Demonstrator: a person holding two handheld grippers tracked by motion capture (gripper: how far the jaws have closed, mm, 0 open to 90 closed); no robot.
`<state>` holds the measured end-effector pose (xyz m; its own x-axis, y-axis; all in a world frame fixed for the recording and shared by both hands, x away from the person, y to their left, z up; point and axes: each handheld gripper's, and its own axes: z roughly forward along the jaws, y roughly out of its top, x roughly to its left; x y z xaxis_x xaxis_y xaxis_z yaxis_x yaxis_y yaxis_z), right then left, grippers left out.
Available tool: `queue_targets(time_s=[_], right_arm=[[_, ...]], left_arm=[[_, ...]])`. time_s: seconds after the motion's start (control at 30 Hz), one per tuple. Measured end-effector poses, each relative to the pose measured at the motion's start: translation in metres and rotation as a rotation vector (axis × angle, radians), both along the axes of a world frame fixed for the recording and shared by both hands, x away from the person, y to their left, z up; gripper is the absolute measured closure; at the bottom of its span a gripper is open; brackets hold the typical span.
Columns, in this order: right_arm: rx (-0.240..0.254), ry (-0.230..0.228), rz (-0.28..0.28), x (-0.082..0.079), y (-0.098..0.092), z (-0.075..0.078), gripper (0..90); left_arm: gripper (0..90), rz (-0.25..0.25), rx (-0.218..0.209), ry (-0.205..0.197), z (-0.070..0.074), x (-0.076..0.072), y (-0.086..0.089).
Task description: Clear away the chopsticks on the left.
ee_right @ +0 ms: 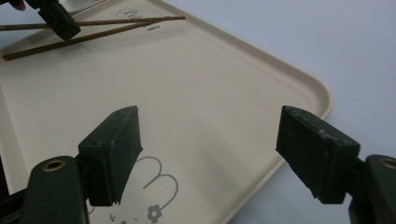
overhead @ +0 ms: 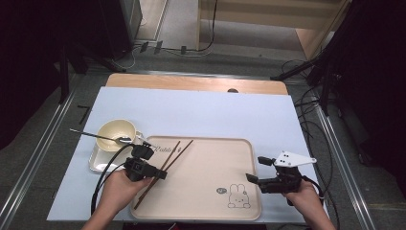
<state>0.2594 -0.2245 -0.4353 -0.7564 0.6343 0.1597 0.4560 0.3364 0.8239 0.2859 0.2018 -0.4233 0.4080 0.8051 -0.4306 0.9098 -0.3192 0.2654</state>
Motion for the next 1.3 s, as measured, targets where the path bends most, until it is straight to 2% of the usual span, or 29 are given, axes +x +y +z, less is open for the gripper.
queue_targets(time_s=[0.1,0.27,0.47,0.6,0.67,0.8,0.9,0.93,0.97,1.0,1.03,1.2,1.23,1.3], right_arm=[[0.000,0.006,-0.001,0.000,0.000,0.000,22.1],[0.000,0.001,0.000,0.000,0.001,0.000,22.1],[0.000,0.004,0.000,0.000,0.000,0.000,22.1],[-0.001,0.001,0.001,0.000,0.000,0.000,22.1],[0.001,0.000,0.000,0.000,0.000,0.000,22.0],[-0.001,0.001,0.000,0.000,0.001,0.000,22.1],[-0.002,-0.001,0.003,0.000,0.001,-0.001,22.1],[-0.002,0.000,0.003,0.000,0.001,-0.001,22.1],[-0.002,0.000,0.000,0.000,0.001,-0.001,22.1],[-0.002,0.000,0.000,0.000,0.001,-0.001,22.1],[-0.002,0.000,0.000,0.000,0.001,-0.001,22.1],[-0.002,0.002,0.001,0.000,0.000,0.000,22.1],[-0.002,0.003,0.001,0.000,0.000,0.000,22.1],[-0.002,0.003,0.000,0.000,0.000,0.000,22.1]], left_arm=[[84.8,0.010,0.022,0.019,-0.009,0.001,-0.002],[84.4,0.023,0.041,0.015,-0.009,0.003,-0.001],[84.1,0.001,0.066,0.023,-0.013,-0.002,-0.003],[84.0,-0.006,0.068,0.030,-0.014,-0.002,-0.003],[83.6,-0.013,0.057,0.026,-0.013,-0.001,-0.002],[81.4,-0.034,0.027,-0.020,-0.003,-0.001,-0.005],[75.1,-0.066,0.007,-0.048,0.001,0.000,-0.010],[71.4,-0.083,-0.007,-0.054,0.002,0.001,-0.012],[63.8,-0.105,-0.028,-0.069,0.004,0.002,-0.016],[61.1,-0.105,-0.028,-0.069,0.004,0.002,-0.016],[61.1,-0.119,-0.037,-0.078,0.005,0.003,-0.018],[47.8,-0.174,-0.071,-0.123,0.009,0.008,-0.032],[46.4,-0.196,-0.082,-0.131,0.009,0.009,-0.039],[45.9,-0.212,-0.075,-0.131,0.008,0.009,-0.044]])
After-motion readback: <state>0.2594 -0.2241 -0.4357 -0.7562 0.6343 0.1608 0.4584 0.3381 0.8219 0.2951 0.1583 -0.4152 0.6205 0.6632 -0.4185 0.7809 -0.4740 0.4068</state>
